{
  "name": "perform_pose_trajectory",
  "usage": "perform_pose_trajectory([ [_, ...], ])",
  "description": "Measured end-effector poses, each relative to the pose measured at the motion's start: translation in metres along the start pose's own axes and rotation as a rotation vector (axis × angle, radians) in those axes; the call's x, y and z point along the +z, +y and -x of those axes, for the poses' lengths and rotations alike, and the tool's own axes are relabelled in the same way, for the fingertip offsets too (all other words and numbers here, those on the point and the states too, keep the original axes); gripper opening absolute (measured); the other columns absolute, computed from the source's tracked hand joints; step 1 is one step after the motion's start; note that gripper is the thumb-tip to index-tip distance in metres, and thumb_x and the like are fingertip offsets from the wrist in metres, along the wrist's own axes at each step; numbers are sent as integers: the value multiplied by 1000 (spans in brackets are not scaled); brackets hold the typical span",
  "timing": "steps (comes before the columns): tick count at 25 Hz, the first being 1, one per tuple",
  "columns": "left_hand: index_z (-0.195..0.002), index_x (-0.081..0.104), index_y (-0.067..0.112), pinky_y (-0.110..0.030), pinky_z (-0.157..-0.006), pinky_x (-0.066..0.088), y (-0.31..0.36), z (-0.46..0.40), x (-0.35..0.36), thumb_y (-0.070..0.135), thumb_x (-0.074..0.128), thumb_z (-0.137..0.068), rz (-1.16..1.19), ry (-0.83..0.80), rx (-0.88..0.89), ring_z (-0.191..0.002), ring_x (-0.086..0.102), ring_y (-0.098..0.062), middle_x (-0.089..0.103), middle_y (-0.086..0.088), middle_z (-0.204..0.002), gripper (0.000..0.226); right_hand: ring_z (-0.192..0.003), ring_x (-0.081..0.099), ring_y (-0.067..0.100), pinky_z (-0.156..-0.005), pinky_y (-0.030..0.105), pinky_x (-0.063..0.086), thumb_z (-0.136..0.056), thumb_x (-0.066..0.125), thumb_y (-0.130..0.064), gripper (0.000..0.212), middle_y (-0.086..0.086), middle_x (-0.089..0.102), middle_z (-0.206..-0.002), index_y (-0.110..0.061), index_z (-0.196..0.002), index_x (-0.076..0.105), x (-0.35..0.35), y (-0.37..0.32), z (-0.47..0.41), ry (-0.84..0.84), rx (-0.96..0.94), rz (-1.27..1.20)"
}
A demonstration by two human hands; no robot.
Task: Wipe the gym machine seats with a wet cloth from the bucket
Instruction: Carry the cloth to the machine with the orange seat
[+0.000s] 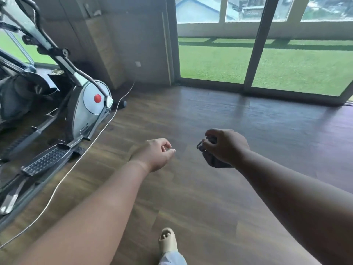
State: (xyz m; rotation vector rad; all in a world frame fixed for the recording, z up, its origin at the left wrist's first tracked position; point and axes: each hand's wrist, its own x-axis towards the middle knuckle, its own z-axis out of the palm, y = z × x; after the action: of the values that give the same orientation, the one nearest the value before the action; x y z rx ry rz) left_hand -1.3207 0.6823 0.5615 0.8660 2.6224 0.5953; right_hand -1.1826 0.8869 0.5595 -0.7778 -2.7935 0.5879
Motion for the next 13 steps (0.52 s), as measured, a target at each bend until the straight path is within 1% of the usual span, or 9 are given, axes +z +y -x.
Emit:
perform_pose_trajectory([
  [3,-97,64,35,-30,-83,51,22,-98,-9,52,58,-88,-43,-39,75,-88,63,-9,65,19,-91,20,-100,65,27,-70,29,45,-87,56,-54,34,-3,72,-109,-36,-114,66,-4,22,-68,29,40,25],
  [5,-97,63,34,-29,-77,50,54,-161,-4,50,57,-89,-65,-96,160,-88,63,-9,66,18,-92,19,-99,65,26,-68,29,40,-89,55,-52,33,-4,72,-107,-34,-113,67,-14,47,-101,67,125,34],
  [7,-98,64,32,-27,-70,45,95,-210,7,47,56,-91,-107,-180,267,-89,62,-11,67,15,-95,19,-101,65,26,-68,30,40,-89,54,-51,33,-3,72,-107,-32,-112,67,-27,78,-121,98,226,42],
  [8,-98,64,31,-28,-72,46,119,-233,15,47,56,-92,-133,-219,330,-89,62,-12,67,13,-96,19,-102,65,26,-68,30,41,-89,54,-51,33,-3,72,-108,-32,-112,67,-36,96,-126,112,285,46],
  [11,-97,64,34,-33,-84,53,192,-283,45,51,55,-90,-223,-310,504,-91,63,-13,68,14,-98,21,-104,64,26,-72,31,44,-88,53,-50,33,-2,71,-111,-32,-112,66,-59,158,-124,143,477,47],
  [13,-99,66,35,-32,-84,54,250,-308,73,53,55,-89,-264,-371,620,-90,63,-13,68,15,-98,23,-104,64,25,-76,32,47,-88,52,-50,33,-2,71,-112,-31,-111,66,-71,208,-114,173,618,32],
])
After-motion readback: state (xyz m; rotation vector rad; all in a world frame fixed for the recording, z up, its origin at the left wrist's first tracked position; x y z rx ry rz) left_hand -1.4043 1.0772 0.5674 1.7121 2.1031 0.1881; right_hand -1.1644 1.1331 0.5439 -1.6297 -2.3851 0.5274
